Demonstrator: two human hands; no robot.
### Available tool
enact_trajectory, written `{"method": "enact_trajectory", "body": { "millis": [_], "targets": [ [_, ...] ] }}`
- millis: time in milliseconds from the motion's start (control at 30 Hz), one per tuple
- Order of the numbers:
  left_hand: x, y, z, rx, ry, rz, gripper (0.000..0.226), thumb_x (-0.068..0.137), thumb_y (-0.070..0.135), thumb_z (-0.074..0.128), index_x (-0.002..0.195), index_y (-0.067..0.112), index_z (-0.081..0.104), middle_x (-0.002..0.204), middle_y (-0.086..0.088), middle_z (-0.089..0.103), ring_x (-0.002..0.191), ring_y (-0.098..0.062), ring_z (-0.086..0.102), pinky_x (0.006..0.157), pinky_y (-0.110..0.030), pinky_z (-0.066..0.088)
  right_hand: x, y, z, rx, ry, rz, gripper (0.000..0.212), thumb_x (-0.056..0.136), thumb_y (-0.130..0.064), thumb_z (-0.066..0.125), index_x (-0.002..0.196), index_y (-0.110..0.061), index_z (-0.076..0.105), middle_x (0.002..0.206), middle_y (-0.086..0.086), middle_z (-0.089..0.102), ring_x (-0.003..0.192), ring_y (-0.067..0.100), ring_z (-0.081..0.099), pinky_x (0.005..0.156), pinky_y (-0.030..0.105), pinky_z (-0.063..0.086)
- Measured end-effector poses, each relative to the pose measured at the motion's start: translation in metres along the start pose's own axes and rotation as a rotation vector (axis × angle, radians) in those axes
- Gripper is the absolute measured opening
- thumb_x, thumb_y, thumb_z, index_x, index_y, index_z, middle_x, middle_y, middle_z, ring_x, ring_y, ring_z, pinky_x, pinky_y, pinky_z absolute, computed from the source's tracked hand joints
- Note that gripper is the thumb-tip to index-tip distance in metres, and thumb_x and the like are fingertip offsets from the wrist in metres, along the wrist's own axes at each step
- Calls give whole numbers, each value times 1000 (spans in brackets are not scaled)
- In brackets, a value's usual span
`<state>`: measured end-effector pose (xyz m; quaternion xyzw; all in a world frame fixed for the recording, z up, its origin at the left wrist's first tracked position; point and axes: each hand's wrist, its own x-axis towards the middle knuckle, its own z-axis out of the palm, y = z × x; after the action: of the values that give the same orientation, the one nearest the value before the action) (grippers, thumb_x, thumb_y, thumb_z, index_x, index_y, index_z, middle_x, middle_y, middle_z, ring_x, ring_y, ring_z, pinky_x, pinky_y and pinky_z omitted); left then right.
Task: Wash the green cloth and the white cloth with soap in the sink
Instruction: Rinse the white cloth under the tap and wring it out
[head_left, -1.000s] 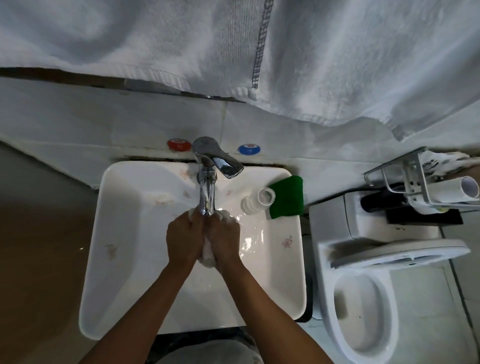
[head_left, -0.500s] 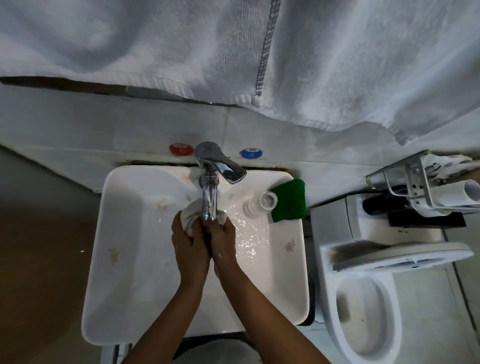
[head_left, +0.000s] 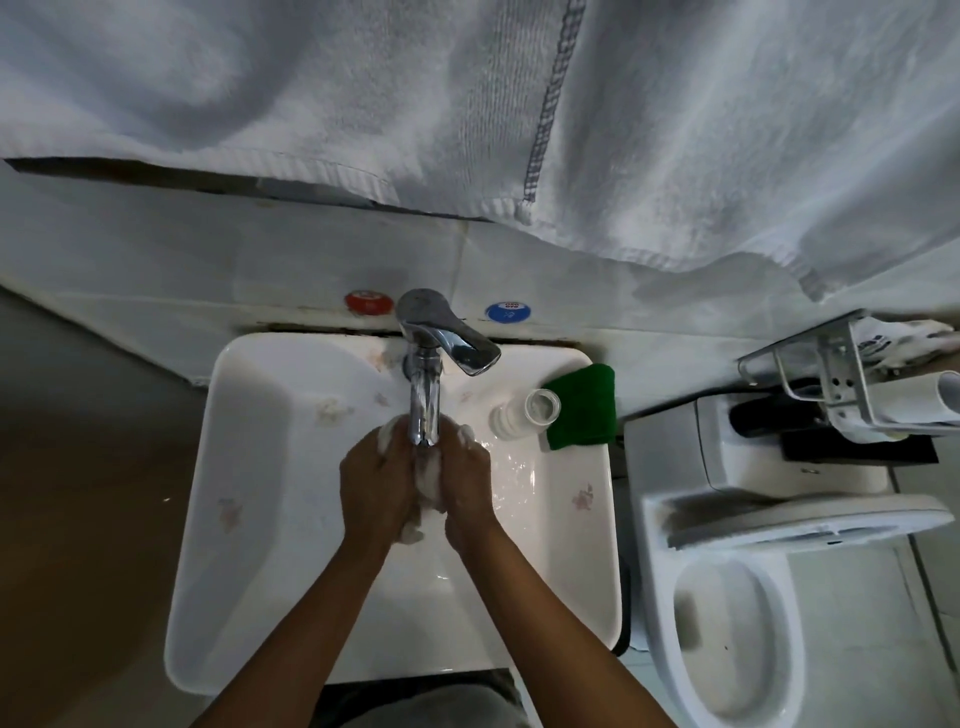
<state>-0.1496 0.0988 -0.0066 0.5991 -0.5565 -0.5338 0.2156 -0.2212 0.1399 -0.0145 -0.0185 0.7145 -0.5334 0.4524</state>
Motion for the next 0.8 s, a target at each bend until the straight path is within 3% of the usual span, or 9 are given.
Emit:
{"method": "enact_trajectory", "body": {
  "millis": [100, 200, 333, 433, 500, 533, 633, 700, 800],
  "targets": [
    [-5, 5, 4, 3, -13, 9, 15, 96, 24, 49, 92, 11, 57, 84, -5, 62, 80, -24, 62, 74, -35, 50, -1, 0, 2, -42, 39, -109, 34, 82, -46, 53, 85, -16, 70, 85, 6, 70, 88, 18, 67, 83, 42, 52],
    [-2, 1, 5, -80, -63, -5, 25, 90, 26, 55, 110, 9, 54, 99, -7, 64, 90, -23, 64, 83, -44, 54, -3, -3, 1, 31, -21, -20, 28, 81, -43, 62, 83, -16, 68, 86, 6, 71, 91, 23, 69, 83, 43, 54],
    [2, 3, 3, -235, -215, 62, 16, 83, 13, 57, 97, 5, 61, 86, -21, 66, 79, -40, 66, 67, -55, 57, -2, -10, -7, 105, -151, -47, 23, 95, -19, 54, 82, -6, 67, 76, 11, 67, 74, 19, 66, 67, 26, 53],
    [7, -1, 1, -268, -316, 39, 32, 79, 17, 62, 102, -4, 53, 90, -30, 59, 83, -51, 61, 71, -67, 51, -2, -7, -5, 80, -175, -103, 21, 86, -16, 58, 91, 5, 59, 82, 24, 60, 72, 23, 63, 62, 27, 52],
    [8, -5, 1, -234, -376, 18, 42, 76, 23, 66, 108, 0, 52, 94, -25, 60, 87, -47, 61, 76, -61, 52, -1, -4, -4, 13, -204, -107, 27, 78, -24, 64, 92, 0, 62, 85, 25, 62, 78, 30, 63, 65, 33, 50],
    [6, -3, -1, -166, -386, 18, 40, 76, 25, 66, 108, 6, 53, 93, -17, 62, 87, -39, 63, 76, -50, 55, 0, -1, -5, 5, -186, -126, 28, 78, -26, 65, 90, -1, 63, 84, 23, 64, 79, 32, 63, 68, 36, 51],
    [-1, -5, -8, 134, -276, 34, 15, 88, 21, 60, 99, 16, 51, 80, 0, 65, 66, -19, 66, 55, -18, 51, 1, 6, -9, -89, -98, -137, 28, 83, -36, 63, 86, -9, 67, 87, 17, 70, 87, 33, 67, 84, 50, 54],
    [-5, -9, -11, 208, -236, 43, 17, 93, 36, 54, 92, 19, 53, 72, 0, 67, 58, -19, 66, 53, -28, 55, 1, 6, -8, -124, -28, -111, 24, 82, -37, 57, 81, -16, 68, 83, 6, 71, 84, 25, 68, 81, 46, 57],
    [-8, -4, -8, 247, -163, 101, 25, 96, 42, 47, 87, 22, 60, 76, 4, 68, 69, -16, 65, 70, -33, 54, -5, 3, -6, -64, 37, -48, 24, 86, -33, 49, 73, -25, 68, 72, -6, 67, 70, 12, 64, 68, 31, 52]
  ]
}}
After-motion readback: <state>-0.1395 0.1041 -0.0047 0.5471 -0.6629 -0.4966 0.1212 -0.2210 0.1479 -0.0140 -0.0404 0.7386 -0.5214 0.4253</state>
